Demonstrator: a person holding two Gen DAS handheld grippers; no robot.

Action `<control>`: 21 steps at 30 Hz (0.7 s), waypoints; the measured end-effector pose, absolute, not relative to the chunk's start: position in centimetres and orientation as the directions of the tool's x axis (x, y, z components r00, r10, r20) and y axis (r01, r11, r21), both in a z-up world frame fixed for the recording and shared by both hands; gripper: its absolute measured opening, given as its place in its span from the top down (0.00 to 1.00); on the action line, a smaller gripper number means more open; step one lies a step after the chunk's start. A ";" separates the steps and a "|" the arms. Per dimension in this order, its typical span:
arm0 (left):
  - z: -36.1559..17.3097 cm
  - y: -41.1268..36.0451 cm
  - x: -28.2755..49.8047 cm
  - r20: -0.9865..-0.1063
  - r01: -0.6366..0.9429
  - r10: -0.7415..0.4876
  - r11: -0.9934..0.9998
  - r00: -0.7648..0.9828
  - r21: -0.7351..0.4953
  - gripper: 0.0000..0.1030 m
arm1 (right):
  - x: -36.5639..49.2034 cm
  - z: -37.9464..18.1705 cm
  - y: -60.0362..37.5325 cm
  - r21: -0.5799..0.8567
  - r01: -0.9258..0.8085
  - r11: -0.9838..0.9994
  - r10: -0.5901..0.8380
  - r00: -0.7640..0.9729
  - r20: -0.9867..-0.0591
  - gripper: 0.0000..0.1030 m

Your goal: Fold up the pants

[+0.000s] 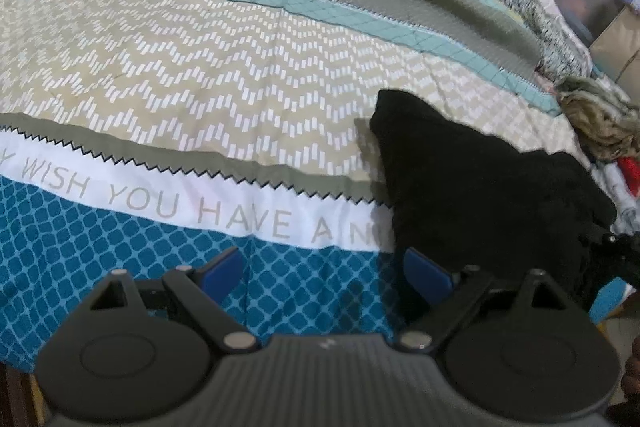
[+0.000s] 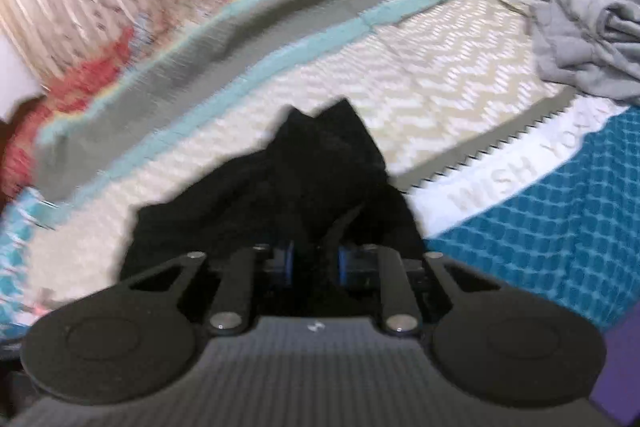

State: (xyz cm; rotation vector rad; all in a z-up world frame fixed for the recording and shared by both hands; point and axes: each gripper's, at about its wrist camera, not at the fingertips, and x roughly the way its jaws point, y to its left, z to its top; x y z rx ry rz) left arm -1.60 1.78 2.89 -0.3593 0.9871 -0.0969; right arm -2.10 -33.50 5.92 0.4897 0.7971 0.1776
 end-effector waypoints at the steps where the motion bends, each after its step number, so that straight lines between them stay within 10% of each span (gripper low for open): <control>1: 3.2 2.0 -1.6 -0.787 -0.077 -0.263 0.928 0.558 -0.364 0.12 | -2.4 6.5 -33.3 0.527 0.023 0.849 0.368 0.691 -0.622 0.82; 9: 6.9 7.3 -1.9 -0.627 -0.067 -0.386 0.816 0.676 -0.574 0.09 | -1.3 11.1 -25.8 0.801 -0.118 0.587 0.696 0.579 -0.425 0.83; 21: 6.3 19.1 -6.4 -0.599 -0.324 -0.178 0.704 0.781 -0.632 0.09 | 1.0 11.6 -7.3 0.853 -0.324 0.409 0.905 0.263 -0.334 0.82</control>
